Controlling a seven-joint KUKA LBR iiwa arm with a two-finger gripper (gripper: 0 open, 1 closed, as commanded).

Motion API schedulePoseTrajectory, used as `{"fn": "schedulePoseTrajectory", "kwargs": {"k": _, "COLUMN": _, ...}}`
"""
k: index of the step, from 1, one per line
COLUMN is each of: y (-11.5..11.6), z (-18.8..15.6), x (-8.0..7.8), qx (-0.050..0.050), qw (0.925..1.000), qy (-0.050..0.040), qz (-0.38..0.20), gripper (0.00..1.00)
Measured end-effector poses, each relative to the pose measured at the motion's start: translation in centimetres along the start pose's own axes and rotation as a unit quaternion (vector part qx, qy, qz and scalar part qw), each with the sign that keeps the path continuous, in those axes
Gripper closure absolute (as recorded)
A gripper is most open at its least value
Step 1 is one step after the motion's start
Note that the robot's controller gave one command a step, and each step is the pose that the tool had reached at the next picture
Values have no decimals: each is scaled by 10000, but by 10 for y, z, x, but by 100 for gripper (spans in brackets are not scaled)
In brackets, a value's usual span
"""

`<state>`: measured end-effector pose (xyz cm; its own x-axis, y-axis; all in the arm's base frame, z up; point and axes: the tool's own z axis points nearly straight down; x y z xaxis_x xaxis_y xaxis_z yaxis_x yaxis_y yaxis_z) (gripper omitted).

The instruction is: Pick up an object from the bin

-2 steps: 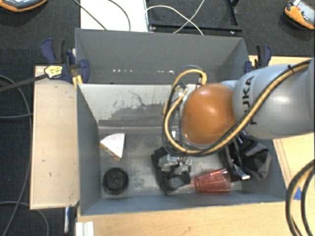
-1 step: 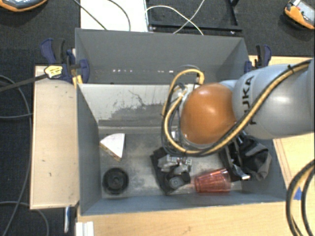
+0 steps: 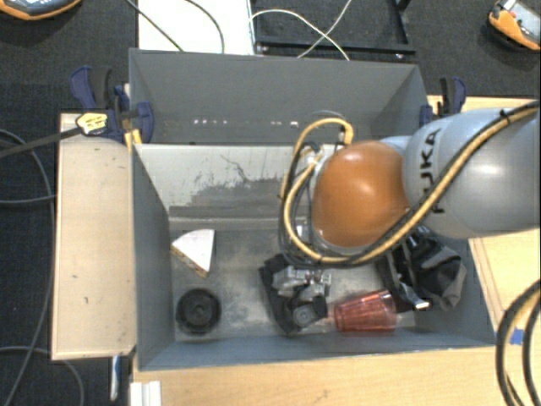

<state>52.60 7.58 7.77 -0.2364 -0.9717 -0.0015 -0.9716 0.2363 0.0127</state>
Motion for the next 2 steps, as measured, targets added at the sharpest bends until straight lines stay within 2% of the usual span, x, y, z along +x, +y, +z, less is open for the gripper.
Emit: {"fn": "schedulePoseTrajectory", "kwargs": {"k": 2, "y": -2, "z": -35, "x": -1, "qx": 38, "qw": 10000, "qy": -18, "qz": 28, "gripper": 100}}
